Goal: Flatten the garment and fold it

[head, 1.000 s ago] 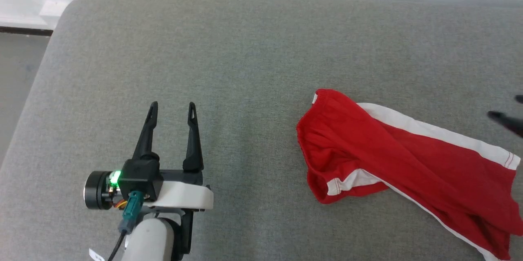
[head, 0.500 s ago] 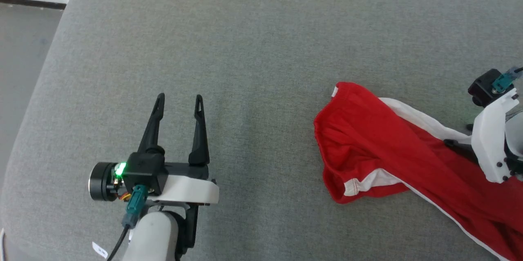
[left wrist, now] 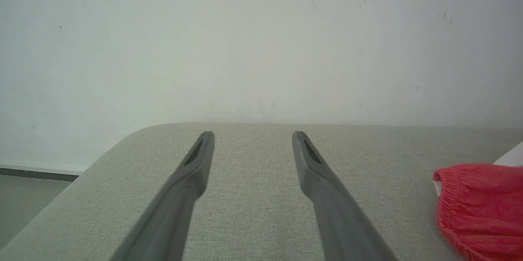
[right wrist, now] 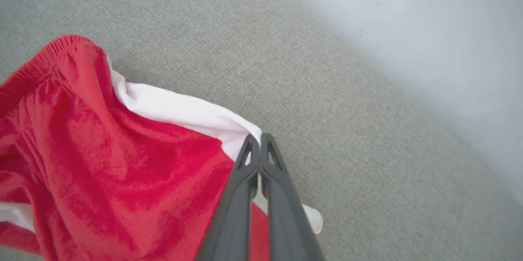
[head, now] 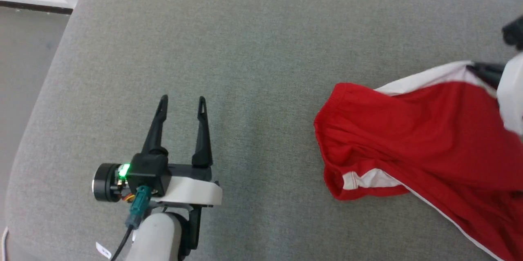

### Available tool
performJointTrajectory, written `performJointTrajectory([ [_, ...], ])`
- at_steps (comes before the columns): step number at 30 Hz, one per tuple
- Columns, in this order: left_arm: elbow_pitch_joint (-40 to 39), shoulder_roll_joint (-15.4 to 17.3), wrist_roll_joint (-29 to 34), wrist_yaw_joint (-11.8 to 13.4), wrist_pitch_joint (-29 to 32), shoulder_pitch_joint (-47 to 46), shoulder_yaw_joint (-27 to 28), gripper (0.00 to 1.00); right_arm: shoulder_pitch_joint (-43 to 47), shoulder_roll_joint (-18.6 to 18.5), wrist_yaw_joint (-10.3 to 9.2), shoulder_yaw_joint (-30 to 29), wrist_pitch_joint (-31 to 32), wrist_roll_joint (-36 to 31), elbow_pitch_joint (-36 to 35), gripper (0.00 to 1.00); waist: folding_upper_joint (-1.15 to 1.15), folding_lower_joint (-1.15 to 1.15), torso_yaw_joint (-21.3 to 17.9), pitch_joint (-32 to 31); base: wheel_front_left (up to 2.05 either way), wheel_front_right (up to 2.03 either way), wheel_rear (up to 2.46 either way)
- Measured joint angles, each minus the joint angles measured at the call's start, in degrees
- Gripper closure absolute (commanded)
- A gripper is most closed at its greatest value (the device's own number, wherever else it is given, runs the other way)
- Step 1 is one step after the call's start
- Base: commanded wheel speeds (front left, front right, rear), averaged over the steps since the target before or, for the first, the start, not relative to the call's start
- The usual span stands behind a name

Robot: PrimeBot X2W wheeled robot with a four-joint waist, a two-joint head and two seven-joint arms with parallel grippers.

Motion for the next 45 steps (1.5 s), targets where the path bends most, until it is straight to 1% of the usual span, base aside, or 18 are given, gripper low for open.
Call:
performJointTrajectory([
  [3, -0.09, -0.02, -0.37, 0.01, 0.0, -0.23, -1.19, 0.0, -2.78, 0.75, 0.0, -0.86, -0.65, -0.1, 1.88, 1.0, 0.01, 0.0, 0.75, 0.47, 0.0, 0.0, 0.0],
  [7, -0.46, 0.01, -0.73, 0.09, 0.0, -0.62, -1.36, 0.0, -7.34, 2.53, 0.0, -0.87, -2.48, -5.25, 7.35, 1.0, 0.0, 0.0, 1.59, 1.89, 0.0, 0.0, 0.0],
  [9, -0.55, -0.01, -0.8, 0.16, 0.0, -1.32, -1.77, 0.0, -9.2, 4.1, 0.0, -1.41, -4.81, -8.16, 12.32, 1.0, 0.0, 0.0, 1.97, 2.76, 0.0, 0.0, 0.0],
  [13, -0.73, 0.0, -1.36, 0.57, 0.01, -2.8, -3.08, 0.0, -10.16, 9.06, 0.0, -0.59, -5.69, -12.48, 24.04, 1.0, 0.0, 0.01, 2.91, 4.64, 0.0, 0.0, 0.0],
  [15, -0.65, -0.02, -1.81, 0.6, 0.0, -3.61, -3.9, 0.0, -8.61, 11.72, 0.0, 0.36, -4.37, -12.29, 29.26, 1.0, 0.0, 0.02, 3.66, 5.27, 0.0, 0.0, 0.0],
  [17, -0.62, 0.0, -1.86, 0.81, 0.0, -4.05, -4.32, 0.0, -6.4, 14.13, -0.25, 1.3, -2.76, -11.06, 32.05, 1.0, 0.0, 0.0, 4.34, 5.68, 0.0, 0.0, 0.0],
  [19, -0.58, 0.0, -1.85, 1.08, 0.0, -4.3, -4.25, 0.0, -6.64, 14.82, -0.51, 0.73, -3.75, -9.79, 33.43, 1.0, 0.0, -0.02, 4.6, 5.82, 0.0, 0.0, 0.0],
  [20, -0.53, 0.02, -1.68, 1.08, 0.0, -4.31, -4.08, 0.0, -6.61, 15.3, -0.51, 0.53, -4.89, -9.25, 34.09, 0.59, 0.0, -0.01, 4.53, 5.81, 0.0, 0.0, 0.0],
  [21, -0.42, 0.01, -1.51, 1.05, 0.0, -4.31, -3.81, 0.0, -6.5, 15.67, -0.51, 0.54, -6.75, -9.13, 34.48, 0.0, 0.0, 0.0, 4.38, 5.74, 0.0, 0.0, 0.0],
  [24, 0.02, 0.14, -0.42, 0.37, 0.0, -4.31, -2.78, 0.0, -6.39, 16.48, -0.45, 1.19, -14.25, -10.73, 35.72, 0.0, 0.0, 0.0, 3.79, 5.09, 0.0, 0.0, 0.0],
  [27, 0.41, 0.9, -0.14, -1.21, 0.0, -4.31, -1.74, 0.0, -6.36, 17.33, -0.11, 1.12, -23.61, -12.76, 36.29, 0.0, 0.0, 0.0, 2.78, 3.94, 0.0, 0.0, 0.0],
  [30, 0.86, 2.41, -0.07, -3.21, -0.01, -4.38, -0.69, 0.0, -5.89, 18.0, -0.07, -1.0, -31.47, -13.17, 36.19, 0.0, 0.0, -0.01, 1.31, 2.36, 0.0, 0.0, 0.0],
  [32, 1.52, 3.52, -0.19, -4.8, 0.0, -4.6, 0.08, 0.0, -4.89, 18.4, -0.07, -2.08, -34.37, -12.83, 34.5, 0.0, 0.0, 0.0, 0.03, 1.1, 0.0, 0.0, 0.0],
  [35, 3.71, 5.78, -0.32, -8.17, 0.0, -5.84, 0.48, 0.0, -3.1, 18.4, -0.05, -4.66, -36.52, -13.7, 30.41, 0.0, 0.0, -0.01, -2.43, -0.96, 0.0, 0.0, 0.0],
  [37, 6.27, 7.03, -0.81, -10.58, -0.01, -7.09, 0.33, 0.0, -1.72, 17.96, -0.05, -8.26, -36.85, -14.78, 26.79, 0.0, 0.0, -0.01, -4.21, -2.35, 0.0, 0.0, 0.0],
  [39, 9.65, 8.31, -1.51, -12.6, 0.21, -8.8, -0.65, 0.0, 0.54, 17.23, -0.07, -14.04, -37.0, -17.26, 21.6, 0.0, 0.0, -0.01, -5.92, -3.65, 0.0, 0.0, 0.0],
  [41, 11.66, 9.49, -2.61, -14.18, 2.21, -11.33, -2.53, 0.0, 4.38, 16.82, -0.07, -20.93, -37.05, -20.74, 15.57, 0.0, 0.0, -0.01, -7.56, -4.95, 0.0, 0.0, 0.0],
  [45, 12.92, 11.76, -6.34, -15.22, 8.71, -17.45, -8.12, 0.0, 17.39, 18.04, -0.07, -34.42, -37.04, -29.38, 4.8, 0.0, 0.0, -0.01, -10.64, -7.13, 0.0, 0.0, 0.0],
])
